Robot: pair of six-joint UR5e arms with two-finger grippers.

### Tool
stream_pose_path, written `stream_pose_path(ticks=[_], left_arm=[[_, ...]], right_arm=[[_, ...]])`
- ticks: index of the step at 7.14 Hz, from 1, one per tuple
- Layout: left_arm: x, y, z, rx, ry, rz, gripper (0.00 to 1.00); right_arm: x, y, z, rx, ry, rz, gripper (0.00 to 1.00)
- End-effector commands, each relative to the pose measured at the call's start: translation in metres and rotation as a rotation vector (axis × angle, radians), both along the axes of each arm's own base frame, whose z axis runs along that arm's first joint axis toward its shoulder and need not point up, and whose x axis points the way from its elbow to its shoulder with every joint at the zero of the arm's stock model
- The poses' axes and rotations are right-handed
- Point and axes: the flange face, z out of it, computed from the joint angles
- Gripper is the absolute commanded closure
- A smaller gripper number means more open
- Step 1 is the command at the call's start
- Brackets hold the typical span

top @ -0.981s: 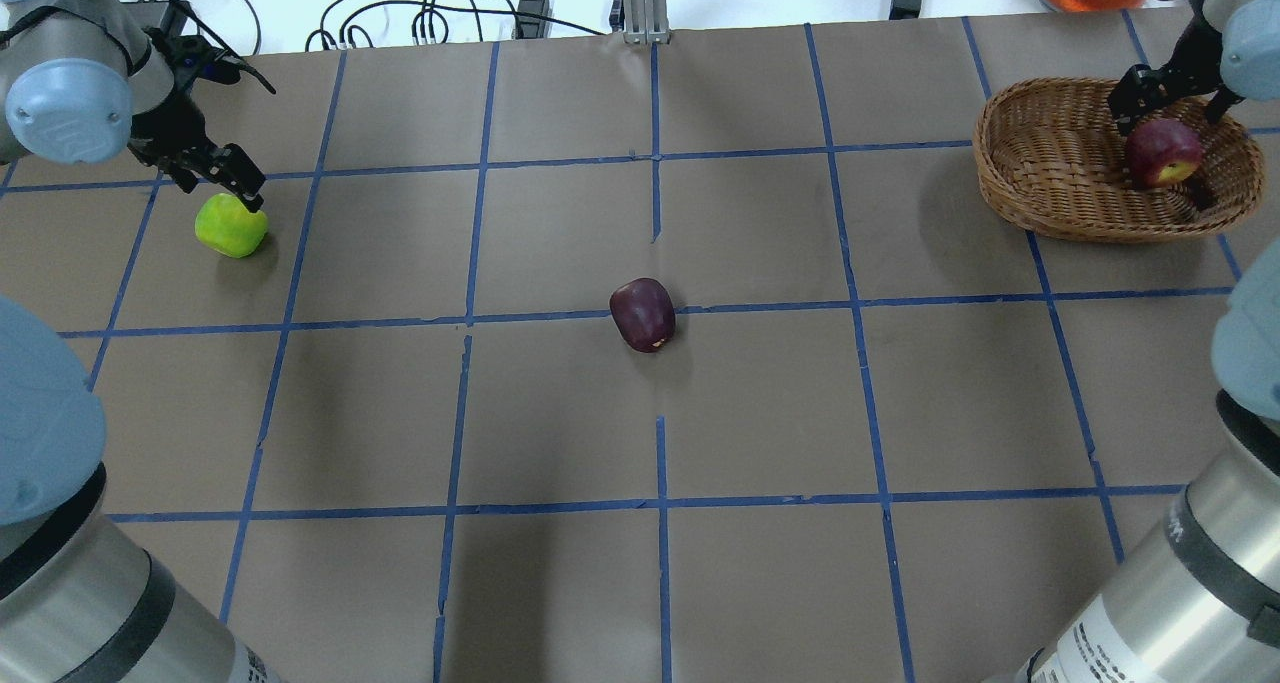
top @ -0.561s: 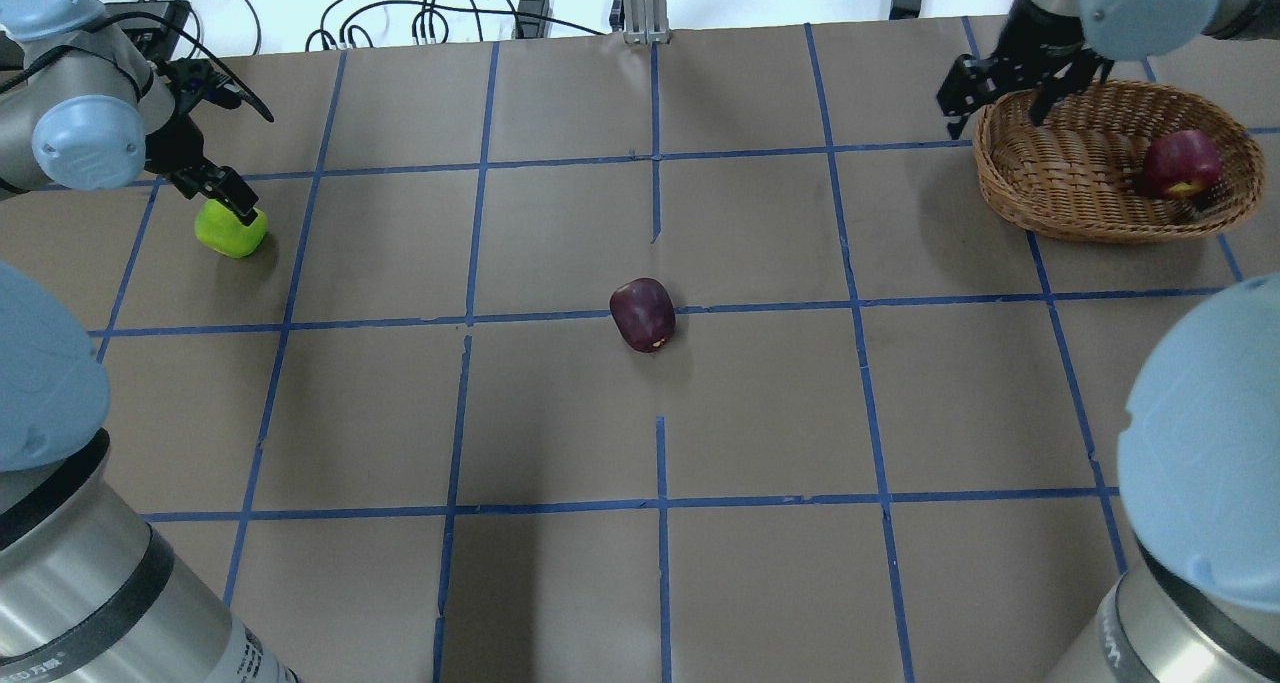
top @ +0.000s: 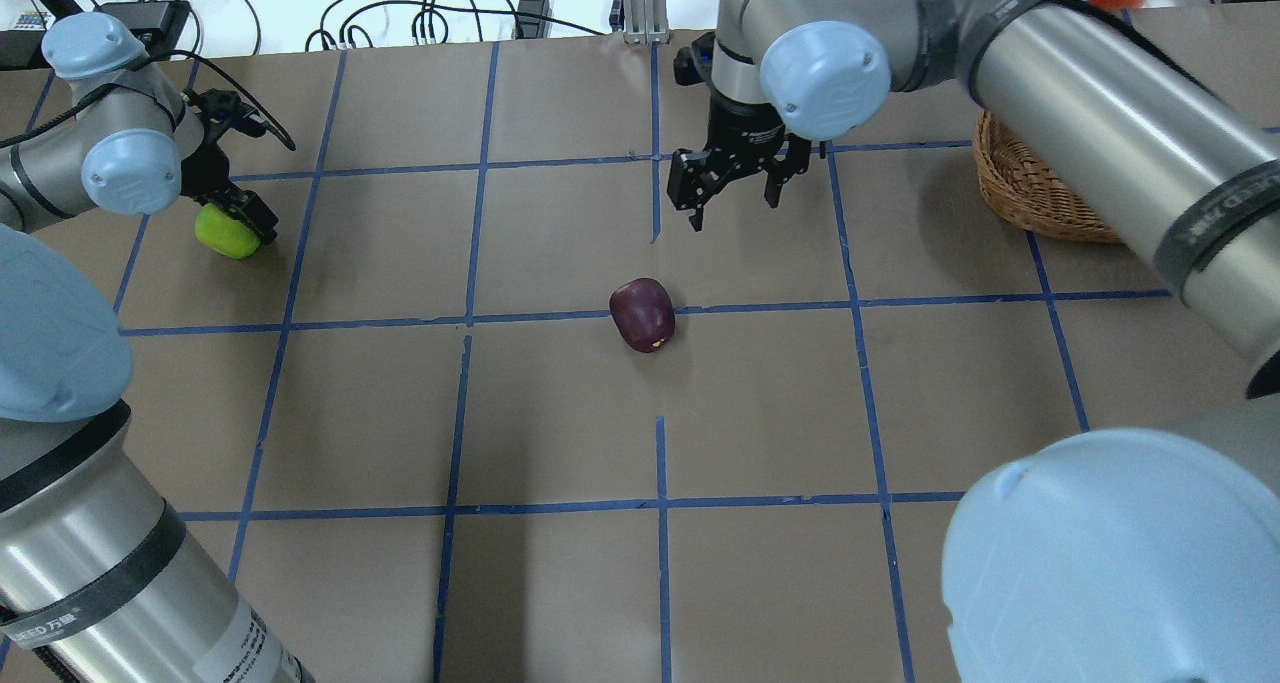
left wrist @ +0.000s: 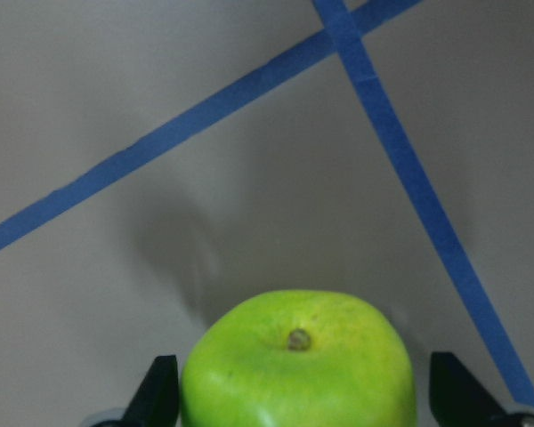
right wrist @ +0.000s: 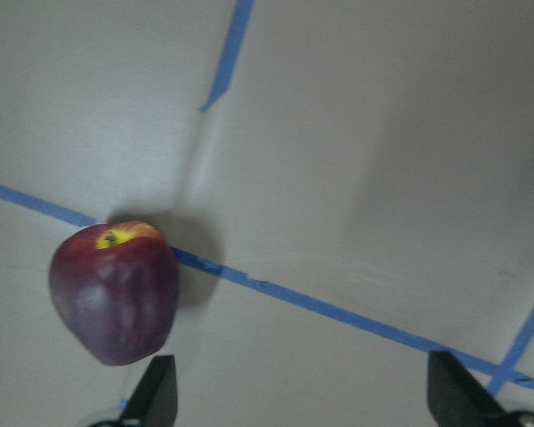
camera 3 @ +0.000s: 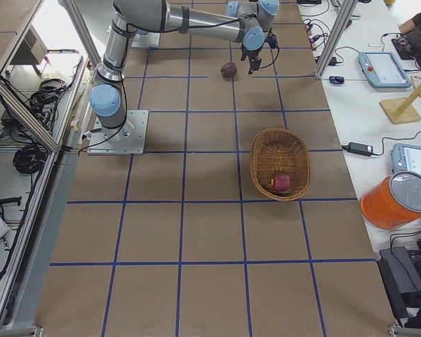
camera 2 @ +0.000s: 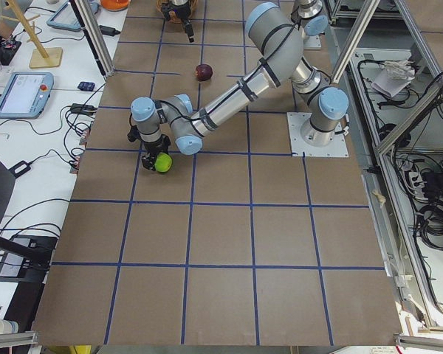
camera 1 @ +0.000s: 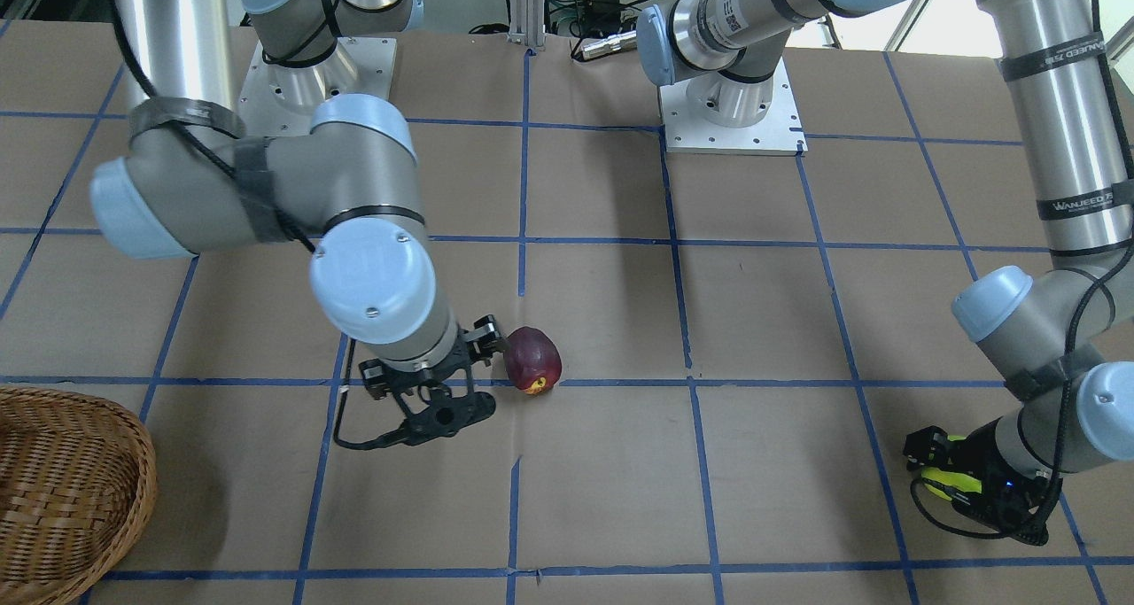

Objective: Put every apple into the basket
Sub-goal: 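Grasp the dark apple at center with right while left lifts the green apple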

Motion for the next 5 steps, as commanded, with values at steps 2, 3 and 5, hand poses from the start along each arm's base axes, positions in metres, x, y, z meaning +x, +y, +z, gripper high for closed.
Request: stream_pose_path(ticks=[2, 3, 5], left_arm=[[-0.010, 0.011, 0.021, 0.070, 0.037, 0.066, 0.77], [-0.025, 0.023, 0.056, 0.071, 0.079, 0.205, 0.77], [-0.085, 0.057, 0.103, 0.113, 0.194, 0.375, 0.76]], right_arm=[[0.066, 0.029, -0.028, 0.063, -0.056, 0.044, 0.00], [0.073, 0.036, -0.041, 0.064, -0.080, 0.048, 0.00], [0.071, 0.050, -0.079, 0.006, -0.096, 0.047, 0.00]])
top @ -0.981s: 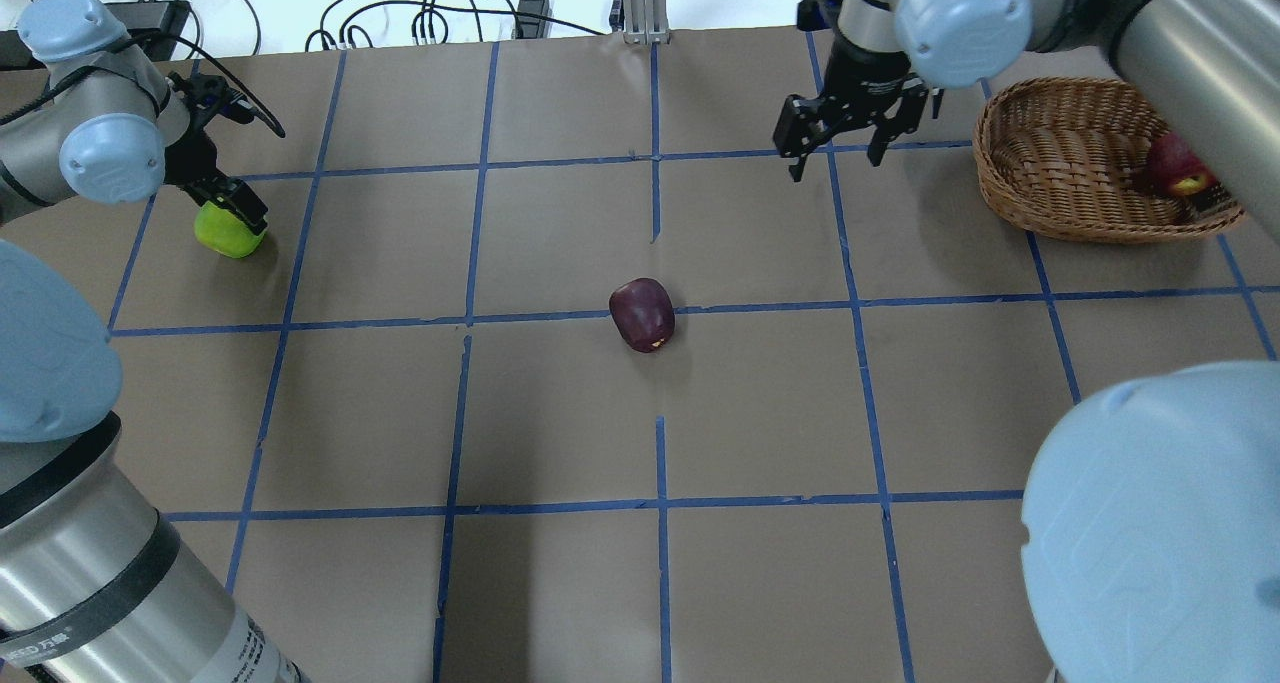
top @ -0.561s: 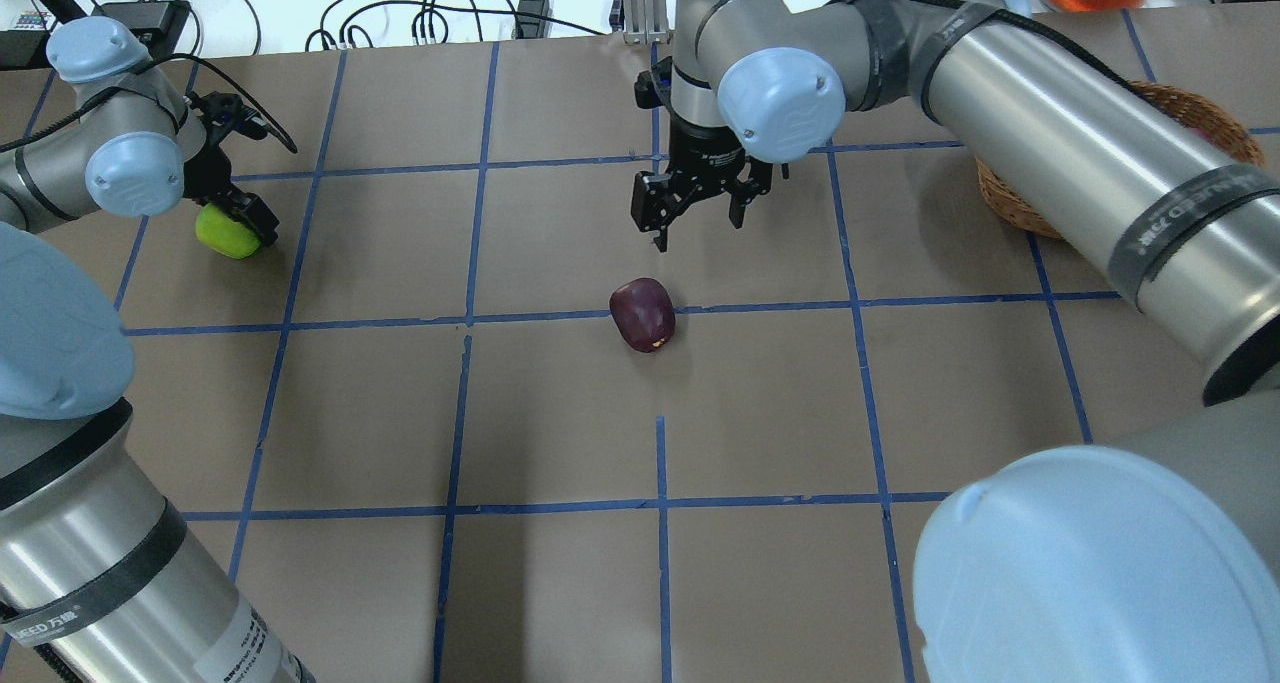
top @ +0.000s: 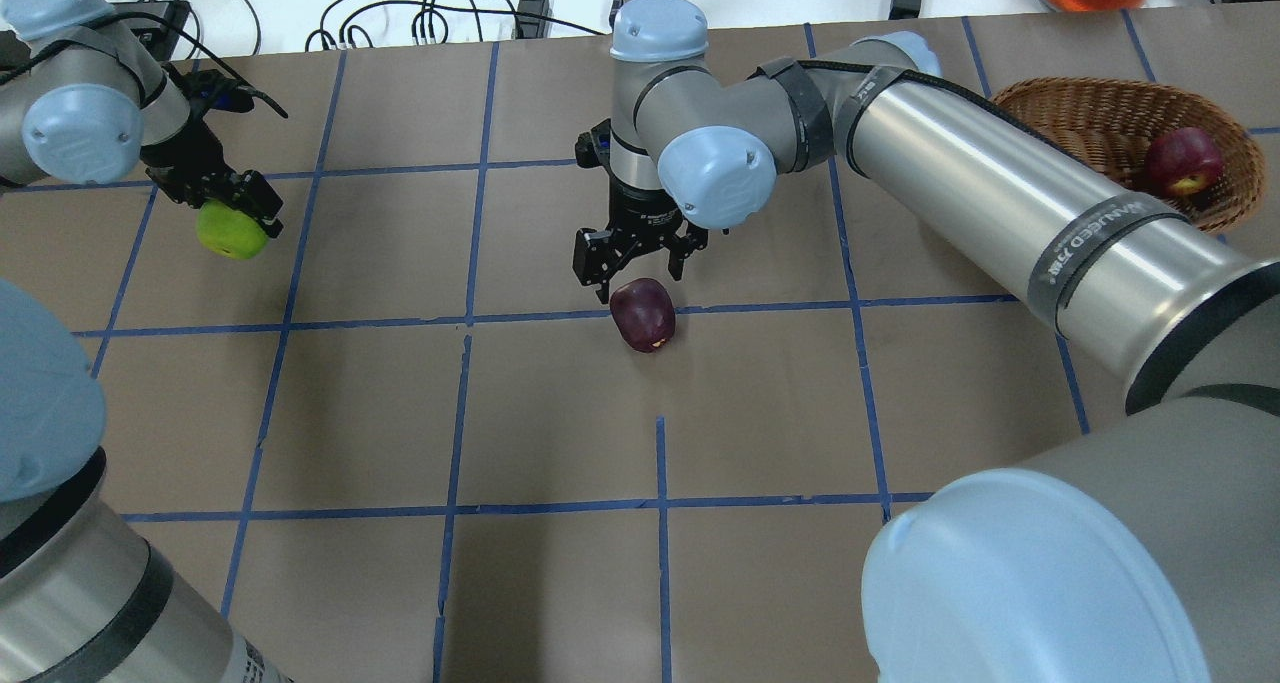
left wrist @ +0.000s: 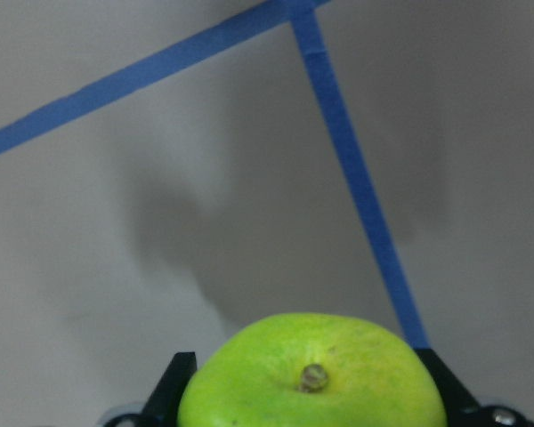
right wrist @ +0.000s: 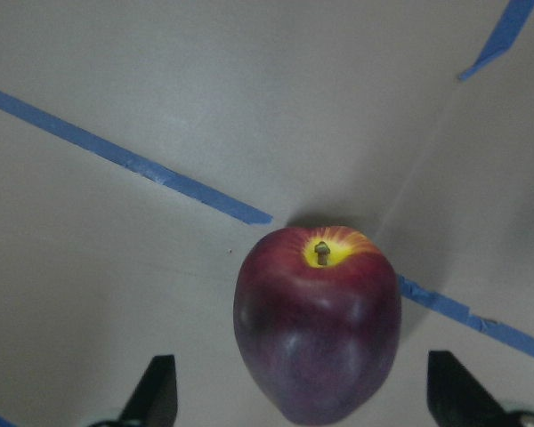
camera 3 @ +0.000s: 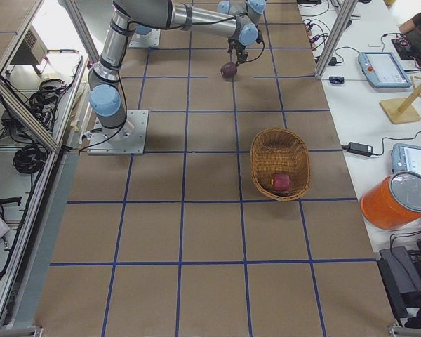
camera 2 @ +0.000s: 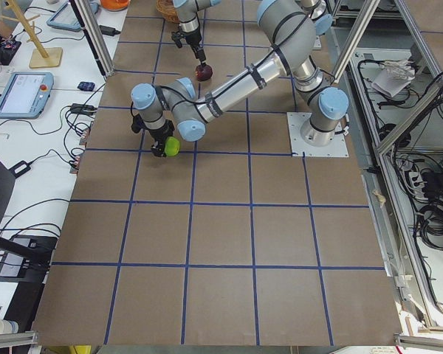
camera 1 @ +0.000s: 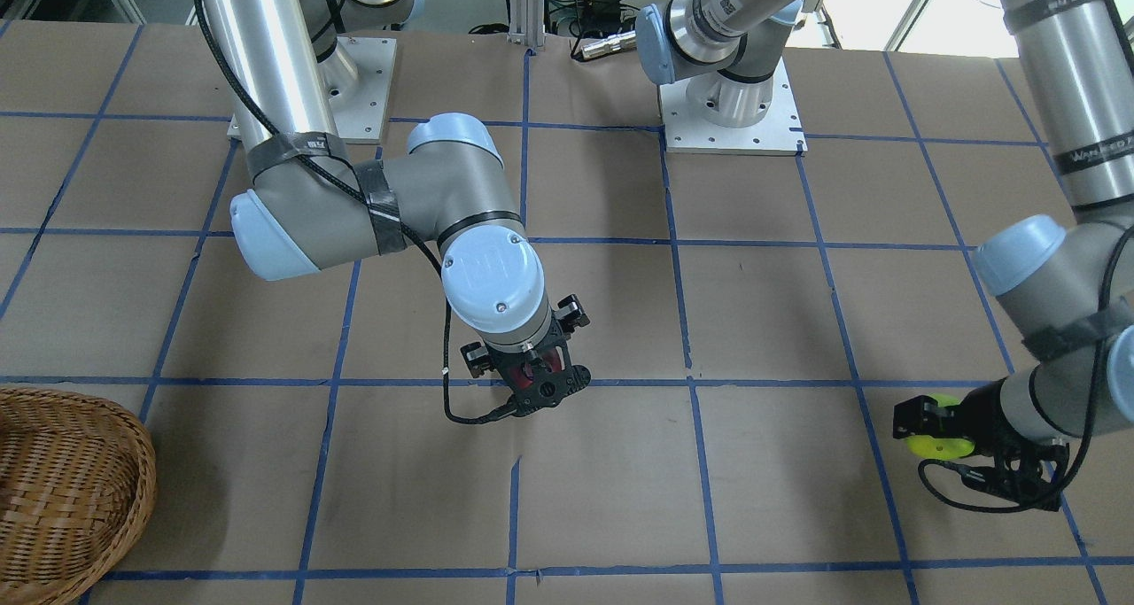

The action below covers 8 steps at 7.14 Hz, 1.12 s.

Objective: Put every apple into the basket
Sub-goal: 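Grasp the dark apple at center with right while left lifts the green apple, then drop the dark apple into the basket while left sets the green apple at center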

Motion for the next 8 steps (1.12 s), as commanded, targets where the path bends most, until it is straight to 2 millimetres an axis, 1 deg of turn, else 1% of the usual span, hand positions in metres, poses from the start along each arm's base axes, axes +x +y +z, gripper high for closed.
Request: stream_pose_path(ticks=[1, 2, 3, 4, 5, 6, 7, 8], left_arm=[[-0.060, 0.039, 0.030, 0.034, 0.071, 0.160, 0.76], [-0.083, 0.053, 0.029, 0.045, 0.094, 0.214, 0.76], [-0.106, 0.064, 0.032, 0.046, 0.140, 0.224, 0.76], [-0.126, 0.076, 0.035, 0.062, 0.141, 0.297, 0.76], [-0.147, 0.080, 0.037, 0.071, 0.132, 0.330, 0.76], [-0.171, 0.079, 0.042, 0.071, 0.120, 0.353, 0.76], [-0.194, 0.077, 0.041, 0.061, 0.108, 0.367, 0.76], [-0.225, 0.076, 0.038, 0.048, 0.099, 0.390, 0.76]], right_arm=[[0.000, 0.010, -0.028, -0.020, -0.007, -0.020, 0.00], [0.000, 0.011, -0.042, -0.004, -0.002, -0.024, 0.00], [0.000, 0.011, -0.050, -0.022, -0.005, -0.037, 0.00], [-0.003, 0.015, -0.063, -0.028, 0.001, -0.037, 0.00], [-0.004, 0.020, -0.071, -0.053, -0.017, -0.039, 0.00], [-0.007, 0.015, -0.066, -0.106, -0.021, -0.042, 0.48], [-0.011, 0.009, -0.049, -0.132, -0.024, -0.052, 0.97], [-0.024, 0.004, -0.022, -0.159, -0.007, -0.066, 1.00]])
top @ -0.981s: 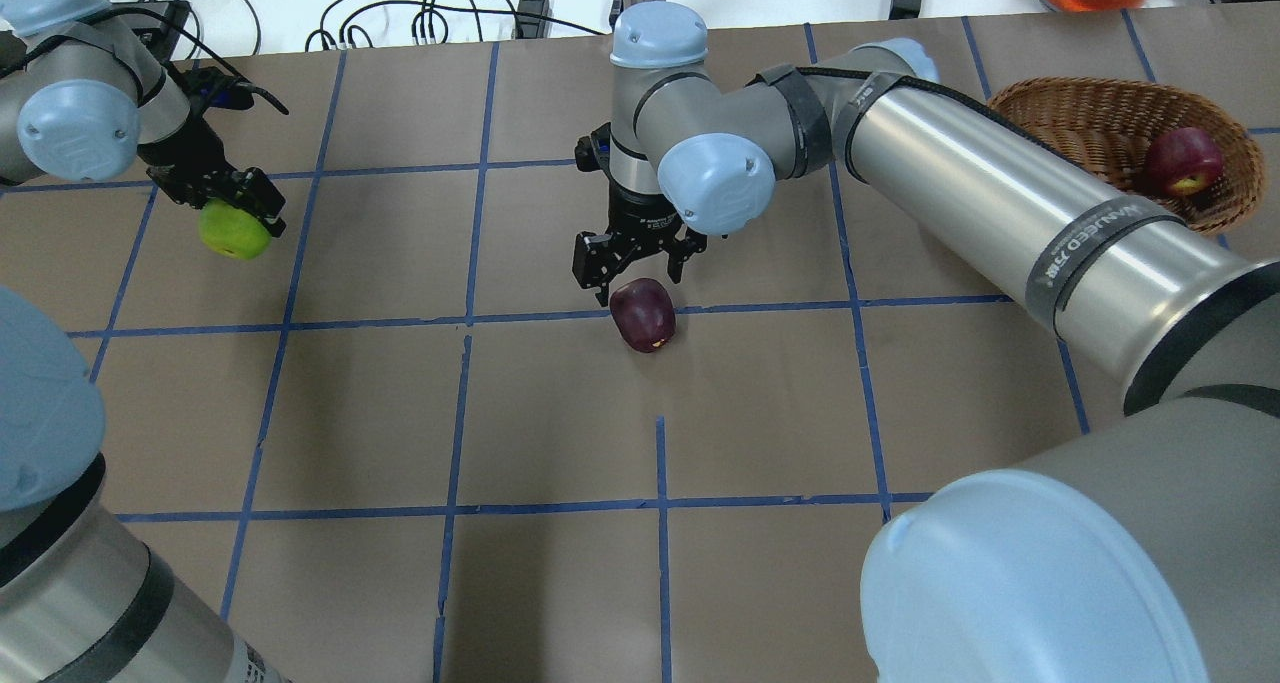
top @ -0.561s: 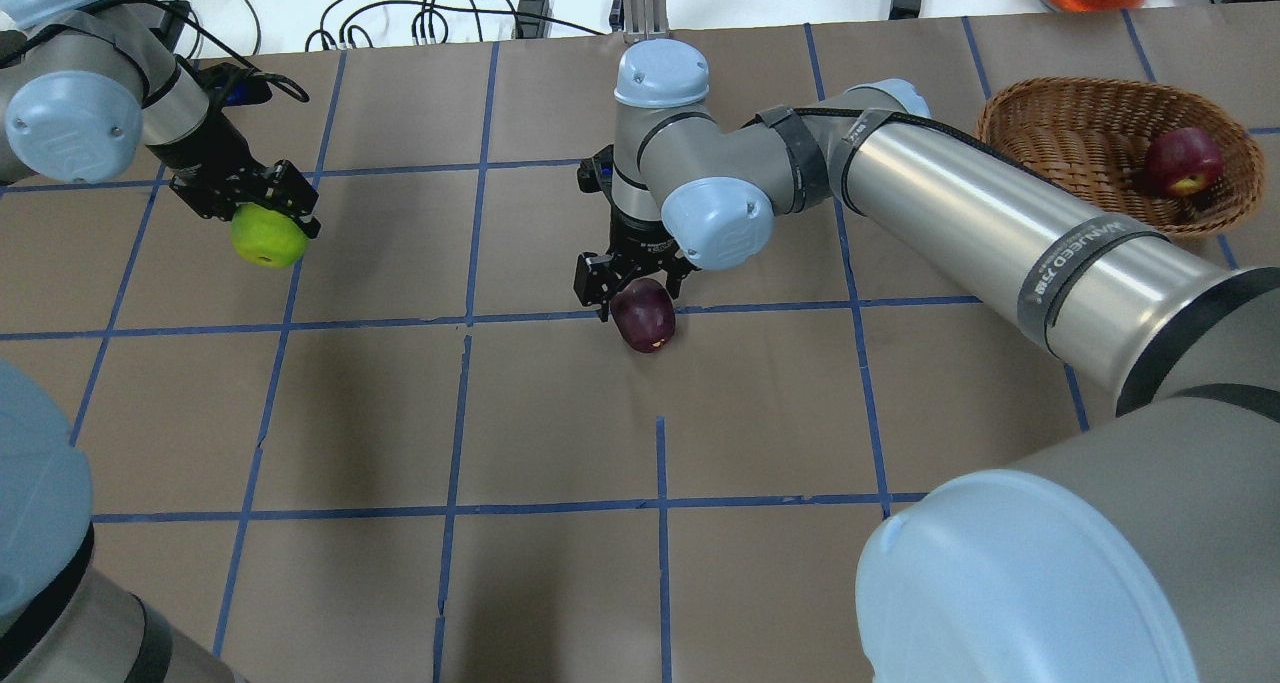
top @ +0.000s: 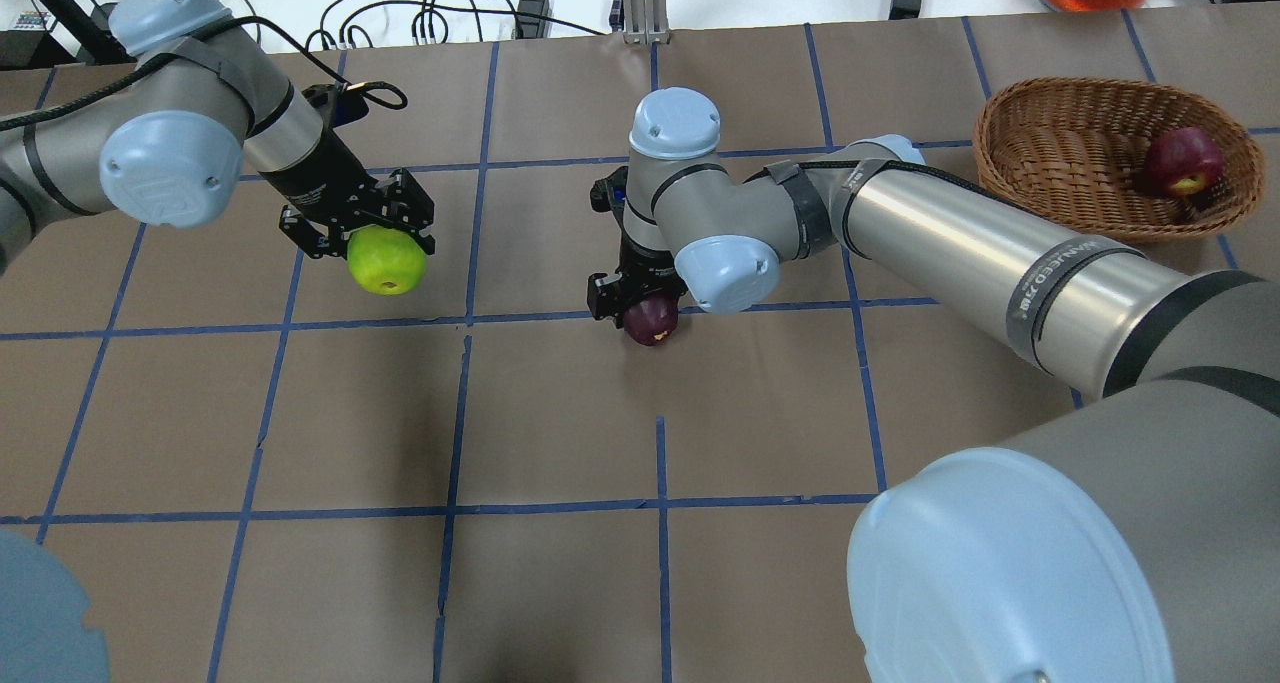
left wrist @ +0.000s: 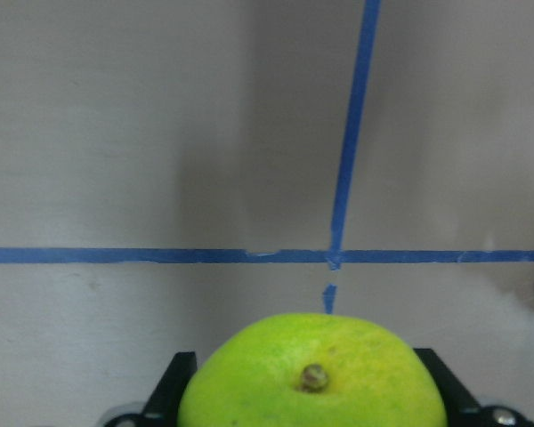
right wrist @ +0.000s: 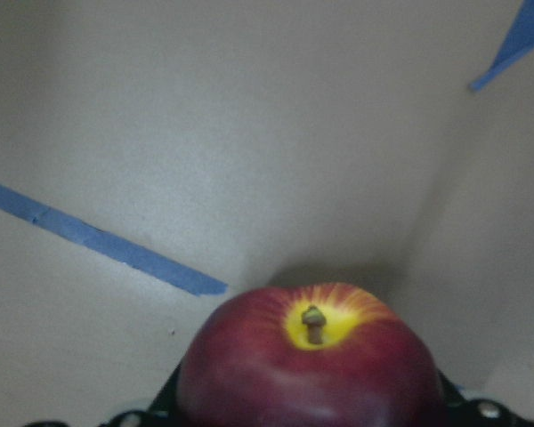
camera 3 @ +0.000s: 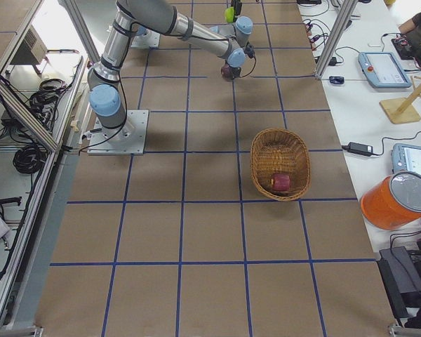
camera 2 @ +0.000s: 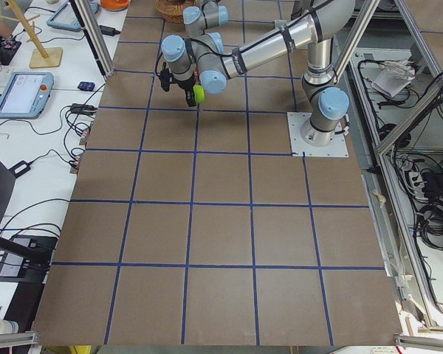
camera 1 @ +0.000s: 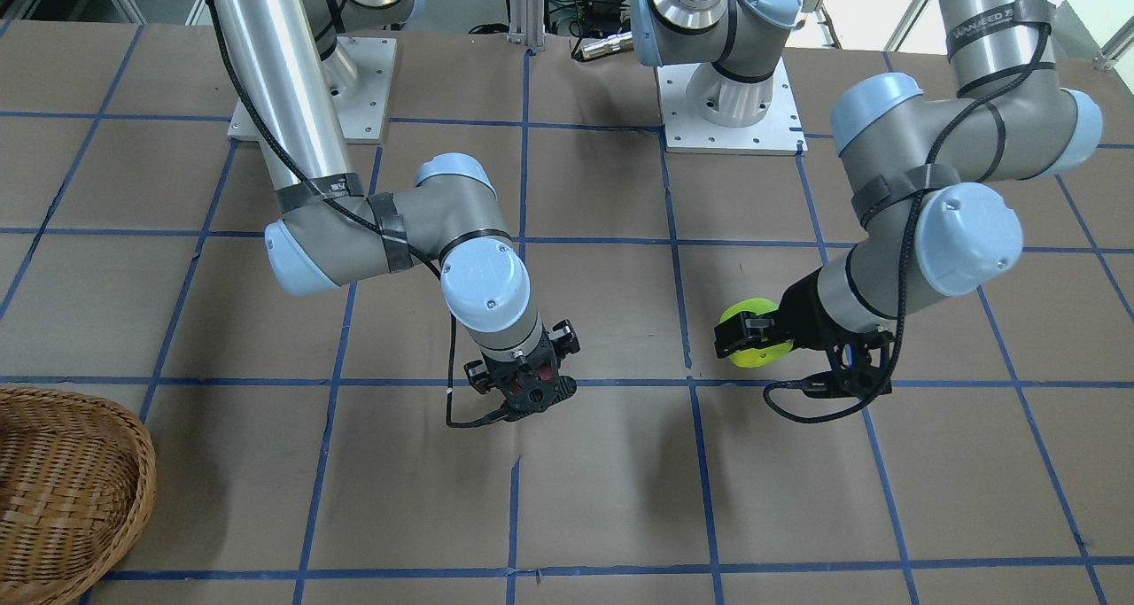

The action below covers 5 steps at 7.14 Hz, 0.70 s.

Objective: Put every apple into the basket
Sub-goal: 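Drop the dark apple into the basket while left sets the green apple at center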

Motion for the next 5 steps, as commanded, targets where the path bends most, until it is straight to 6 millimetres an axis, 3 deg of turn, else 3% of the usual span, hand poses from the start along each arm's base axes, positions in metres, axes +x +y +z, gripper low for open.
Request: stream_pose_path(ticks=[1, 2, 3, 4, 5], left_arm=[[-0.082, 0.002, -0.008, -0.034, -0.027, 0.066, 0.76], [-0.135, 0.010, -0.018, -0.067, -0.027, 0.068, 0.76], [-0.186, 0.022, -0.037, -0.078, -0.024, 0.043, 0.76], [-0.239, 0.039, -0.055, -0.089, -0.017, -0.005, 0.72], [-0.275, 0.057, -0.081, -0.056, -0.030, -0.062, 0.71]], right_arm=[[-0.051, -0.023, 0.063, -0.037, 0.036, -0.073, 1.00], [-0.117, -0.049, 0.105, -0.027, 0.056, -0.163, 1.00], [-0.199, -0.074, 0.147, -0.046, 0.109, -0.280, 1.00], [-0.272, -0.097, 0.167, -0.074, 0.145, -0.362, 1.00], [-0.340, -0.112, 0.171, -0.096, 0.155, -0.424, 1.00]])
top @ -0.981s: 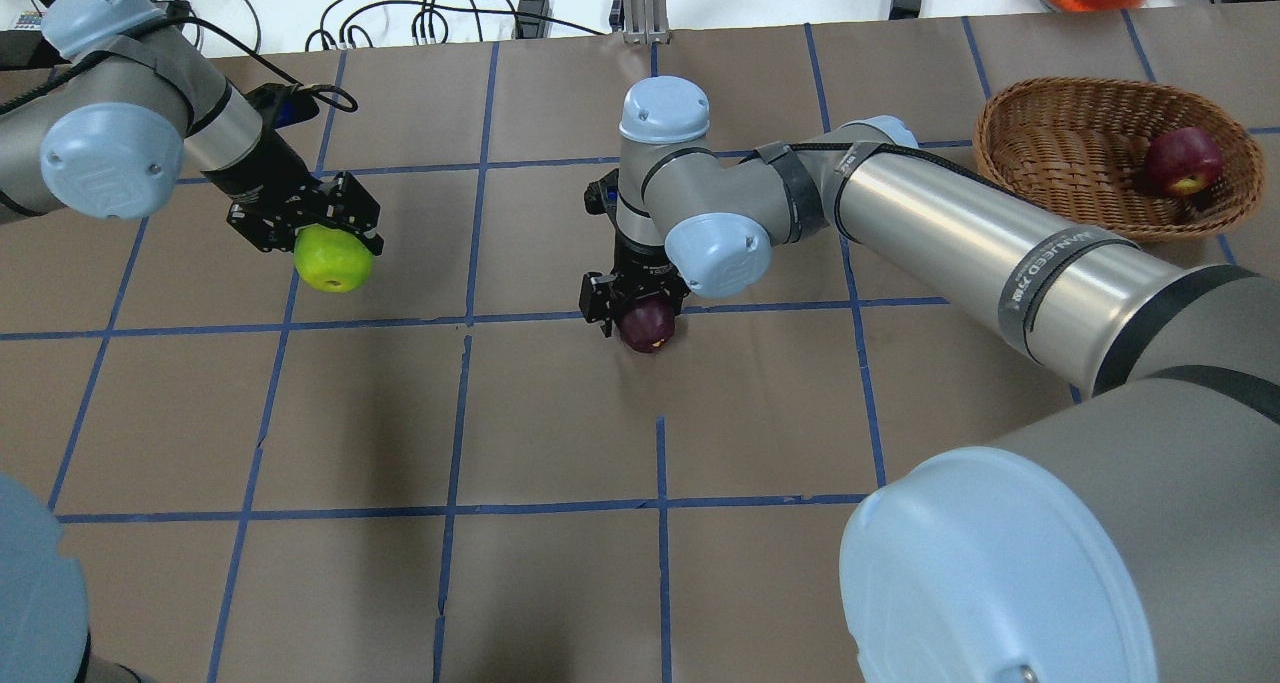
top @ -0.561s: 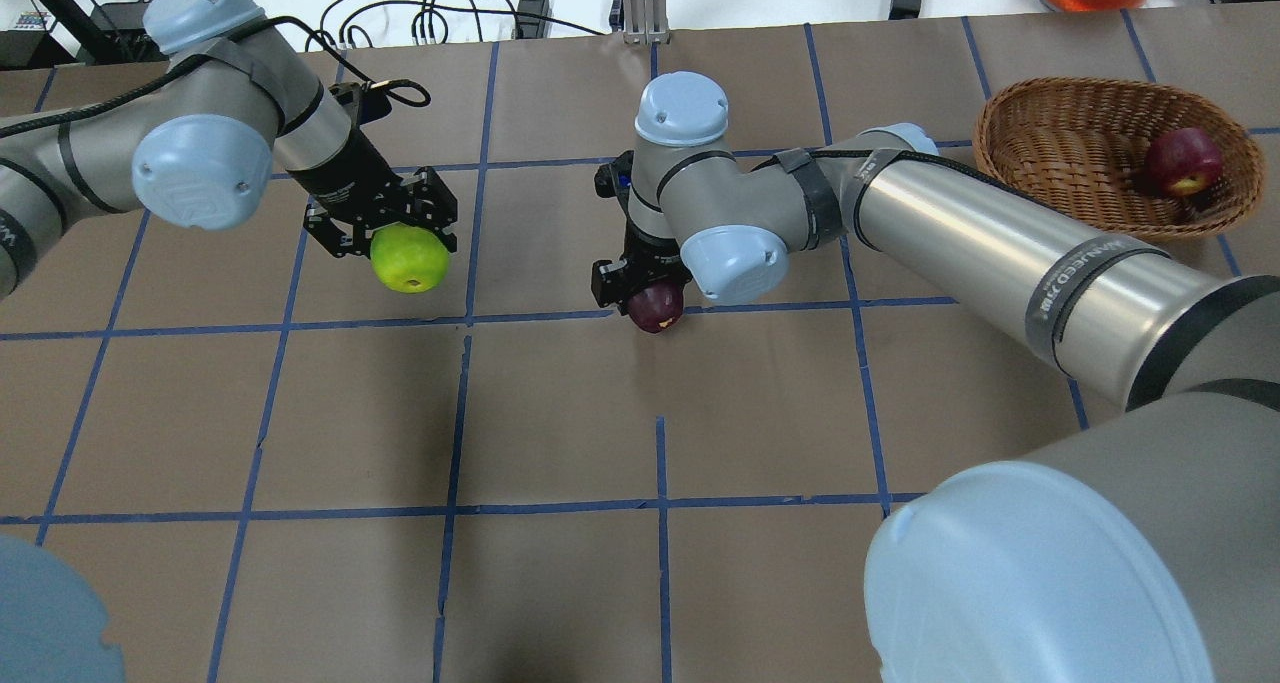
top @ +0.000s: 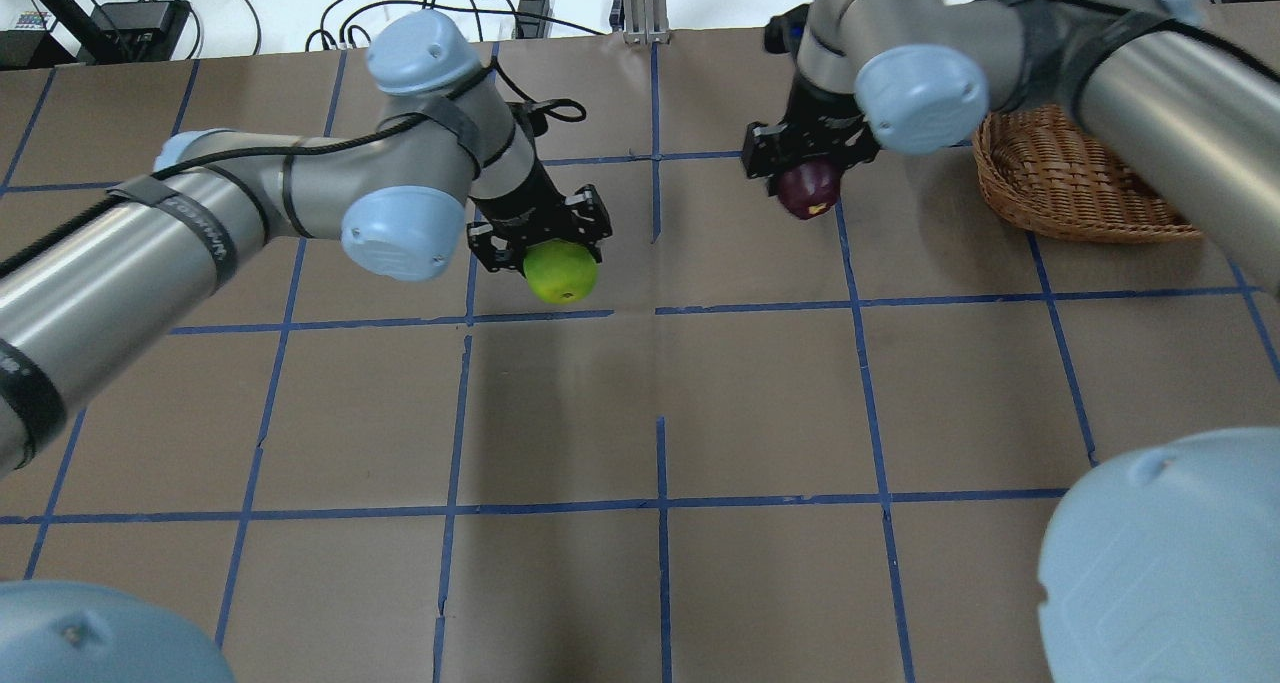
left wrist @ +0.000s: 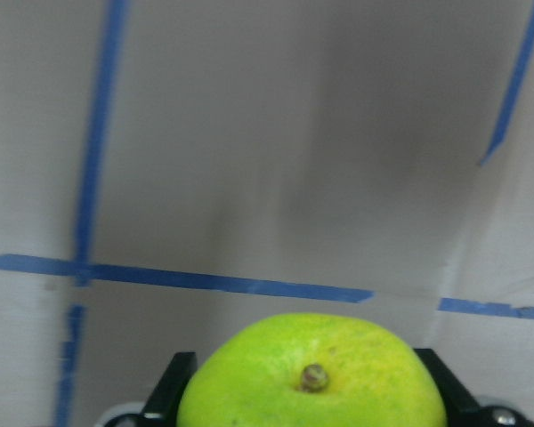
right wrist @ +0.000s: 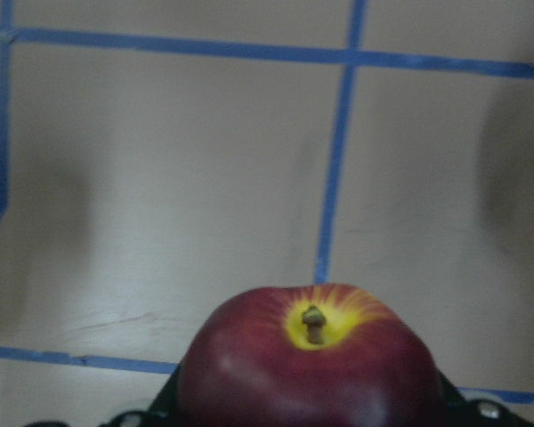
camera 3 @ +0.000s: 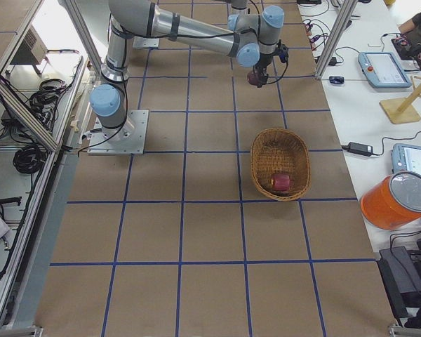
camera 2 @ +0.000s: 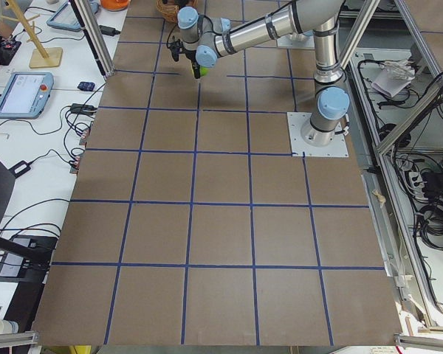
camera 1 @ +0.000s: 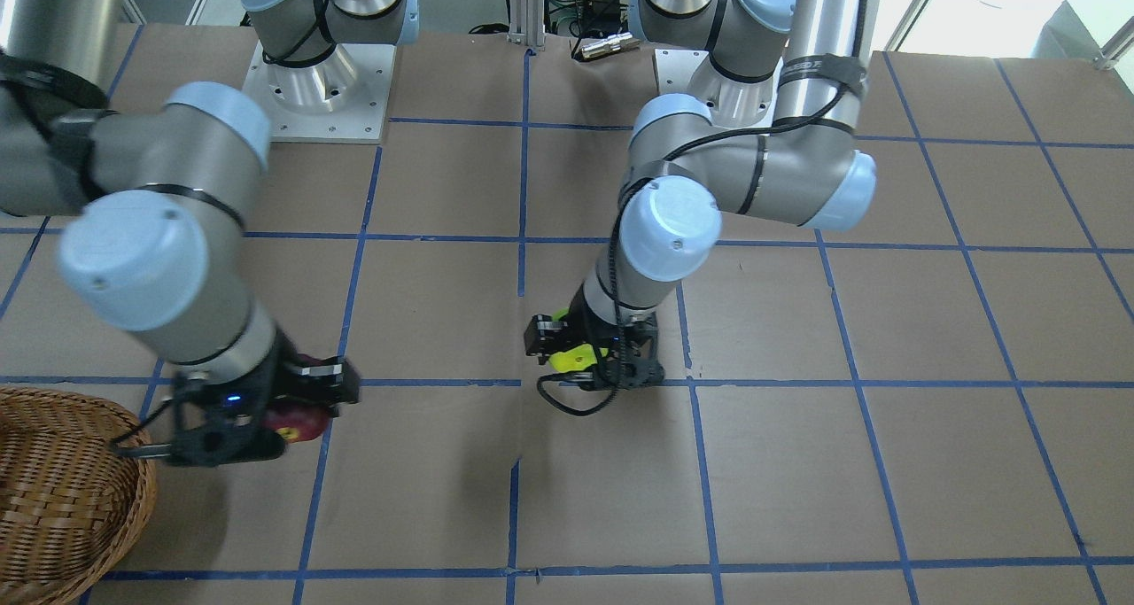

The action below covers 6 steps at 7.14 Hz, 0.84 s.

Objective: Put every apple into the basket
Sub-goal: 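Drop the dark apple into the basket while left sets the green apple at center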

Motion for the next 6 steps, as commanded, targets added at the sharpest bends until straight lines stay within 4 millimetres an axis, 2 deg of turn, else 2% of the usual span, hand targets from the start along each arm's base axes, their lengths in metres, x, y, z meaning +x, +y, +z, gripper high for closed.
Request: stream_pose_path(ticks=[1, 2, 3, 4, 6], left_arm=[[-0.061, 0.021, -0.050, 0.006, -0.003, -0.072, 0.69], [-0.065, 0.018, -0.066, -0.013, -0.004, -0.081, 0.32], [-0.067, 0.015, -0.068, -0.029, -0.001, -0.088, 0.17], [-0.065, 0.015, -0.049, -0.066, 0.007, -0.089, 0.00], [-0.053, 0.023, 0.011, -0.096, 0.016, -0.080, 0.00]], right_arm=[[-0.154, -0.026, 0.009, -0.013, 0.085, -0.157, 1.00], [-0.192, -0.030, -0.013, 0.017, 0.101, -0.140, 1.00], [-0.240, -0.038, -0.042, 0.004, 0.128, -0.075, 1.00], [-0.282, -0.041, -0.075, 0.016, 0.121, -0.089, 1.00], [-0.293, -0.044, -0.094, 0.013, 0.126, -0.060, 1.00]])
